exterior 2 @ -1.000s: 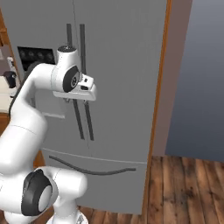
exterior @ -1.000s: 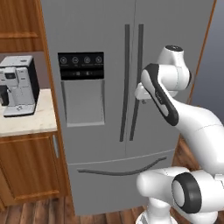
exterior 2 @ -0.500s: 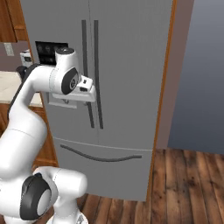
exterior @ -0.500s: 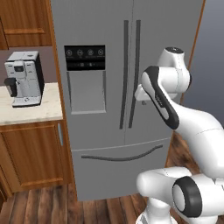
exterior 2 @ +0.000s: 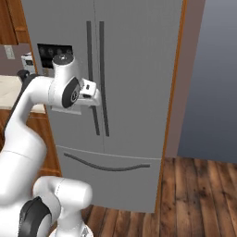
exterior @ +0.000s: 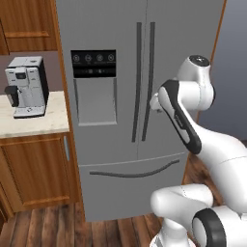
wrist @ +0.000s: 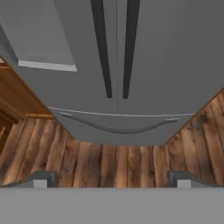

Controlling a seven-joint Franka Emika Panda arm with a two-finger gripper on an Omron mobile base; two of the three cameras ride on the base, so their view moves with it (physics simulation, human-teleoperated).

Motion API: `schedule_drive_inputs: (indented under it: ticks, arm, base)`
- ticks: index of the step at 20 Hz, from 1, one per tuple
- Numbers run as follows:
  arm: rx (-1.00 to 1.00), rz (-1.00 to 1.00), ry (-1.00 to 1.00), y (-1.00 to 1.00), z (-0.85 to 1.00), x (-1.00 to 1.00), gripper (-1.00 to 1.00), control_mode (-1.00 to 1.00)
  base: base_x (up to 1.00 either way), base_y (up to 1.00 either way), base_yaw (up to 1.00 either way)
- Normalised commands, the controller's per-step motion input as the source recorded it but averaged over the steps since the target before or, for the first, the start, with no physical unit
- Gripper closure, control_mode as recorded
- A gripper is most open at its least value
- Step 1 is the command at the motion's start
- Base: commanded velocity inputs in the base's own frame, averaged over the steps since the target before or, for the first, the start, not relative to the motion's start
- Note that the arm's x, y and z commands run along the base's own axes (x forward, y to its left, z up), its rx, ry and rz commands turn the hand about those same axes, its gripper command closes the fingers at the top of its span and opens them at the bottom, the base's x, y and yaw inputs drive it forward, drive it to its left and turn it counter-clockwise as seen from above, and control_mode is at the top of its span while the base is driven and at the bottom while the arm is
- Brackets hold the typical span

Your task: There is a bowl on the dining counter. Grab a lemon wedge from the fridge and place it in the bowl. Then get the liquor bottle and glass cup from the cabinet and place them next to the bowl.

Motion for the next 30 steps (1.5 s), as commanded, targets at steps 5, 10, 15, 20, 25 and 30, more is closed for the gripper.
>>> schedule_drive_inputs:
  ticks: [5, 10, 15, 20, 25, 30]
  arm:
    - [0.00, 0.00, -0.26, 0.00, 0.15, 0.35, -1.00, -1.00]
    - [0.00, -0.01, -0.12, -0.07, 0.12, 0.49, -1.00, -1.00]
    - [0.00, -0.03, 0.00, -0.17, 0.09, 0.56, -1.00, -1.00]
    - [0.00, -0.01, 0.00, -0.06, 0.04, 0.64, -1.00, -1.00]
    - [0.00, 0.00, 0.00, 0.00, 0.00, 0.68, -1.00, -1.00]
    - [0.00, 0.00, 0.00, 0.00, 0.00, 0.78, -1.00, -1.00]
  base:
    - [0.00, 0.00, 0.00]
    - [0.00, 0.00, 0.00]
    - [0.00, 0.00, 0.00]
    - [0.00, 0.00, 0.00]
    - [0.00, 0.00, 0.00]
    - [0.00, 0.00, 0.00]
